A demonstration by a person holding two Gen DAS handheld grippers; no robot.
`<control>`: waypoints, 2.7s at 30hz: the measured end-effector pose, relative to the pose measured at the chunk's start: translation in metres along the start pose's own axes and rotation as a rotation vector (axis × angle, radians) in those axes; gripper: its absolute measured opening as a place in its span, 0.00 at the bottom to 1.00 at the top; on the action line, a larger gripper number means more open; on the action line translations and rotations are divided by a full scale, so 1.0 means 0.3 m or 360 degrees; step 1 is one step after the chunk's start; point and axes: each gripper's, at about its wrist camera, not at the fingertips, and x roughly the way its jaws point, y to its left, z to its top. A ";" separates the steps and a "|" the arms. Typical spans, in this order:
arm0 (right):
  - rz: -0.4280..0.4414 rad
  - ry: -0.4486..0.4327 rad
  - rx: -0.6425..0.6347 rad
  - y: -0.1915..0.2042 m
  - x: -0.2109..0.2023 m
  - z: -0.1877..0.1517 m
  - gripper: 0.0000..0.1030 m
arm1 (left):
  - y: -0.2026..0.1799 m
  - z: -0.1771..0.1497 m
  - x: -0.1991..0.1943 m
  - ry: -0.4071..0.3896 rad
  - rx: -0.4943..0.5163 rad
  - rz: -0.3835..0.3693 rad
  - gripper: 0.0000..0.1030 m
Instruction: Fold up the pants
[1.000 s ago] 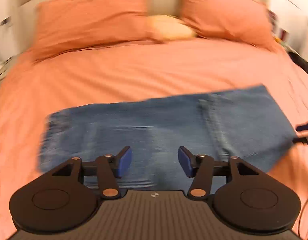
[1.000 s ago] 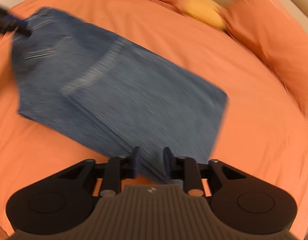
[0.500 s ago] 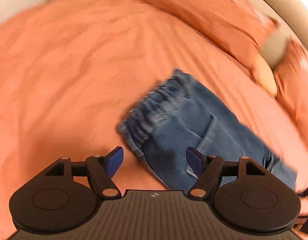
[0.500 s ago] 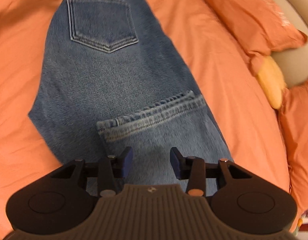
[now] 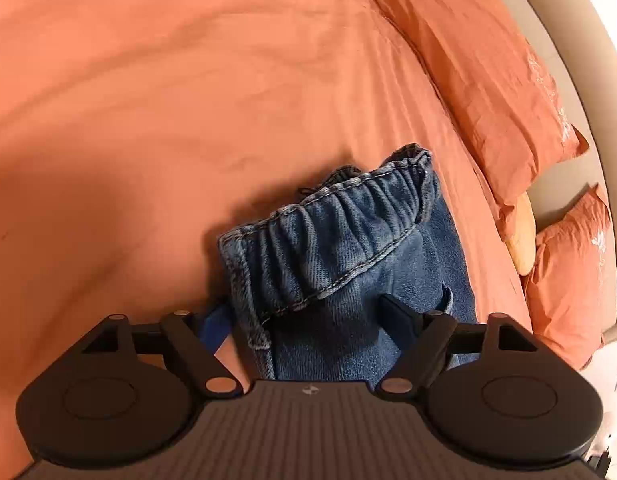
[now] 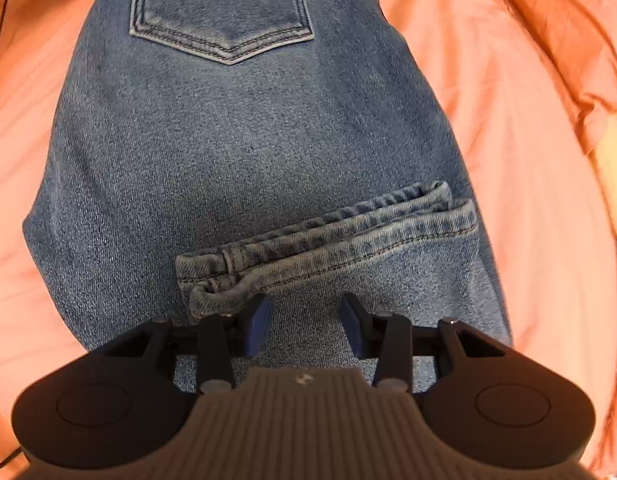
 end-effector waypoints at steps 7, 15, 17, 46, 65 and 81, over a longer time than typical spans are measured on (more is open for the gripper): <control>0.0065 -0.0009 0.0010 -0.034 0.018 -0.005 0.38 | -0.046 -0.010 -0.067 -0.0069 0.0109 -0.0011 0.53; -0.0007 -0.0079 0.0145 -0.026 0.015 -0.060 0.38 | -0.281 -0.060 -0.255 -0.0276 0.0472 -0.0065 0.41; -0.0036 -0.0109 0.0168 -0.019 0.007 -0.078 0.38 | -0.368 -0.084 -0.297 -0.0308 0.0590 -0.0047 0.40; -0.0309 -0.0174 0.1199 -0.042 -0.295 -0.973 0.59 | -1.292 -1.249 0.175 -0.0015 0.2350 0.0220 0.36; -0.0079 -0.0409 0.1602 -0.091 -0.451 -0.931 0.59 | -1.136 -0.918 0.088 0.0437 0.2038 -0.0177 0.81; 0.0143 -0.0415 0.2225 -0.384 -0.242 -0.669 0.15 | -0.820 -0.557 0.030 0.0330 0.1923 0.0136 0.79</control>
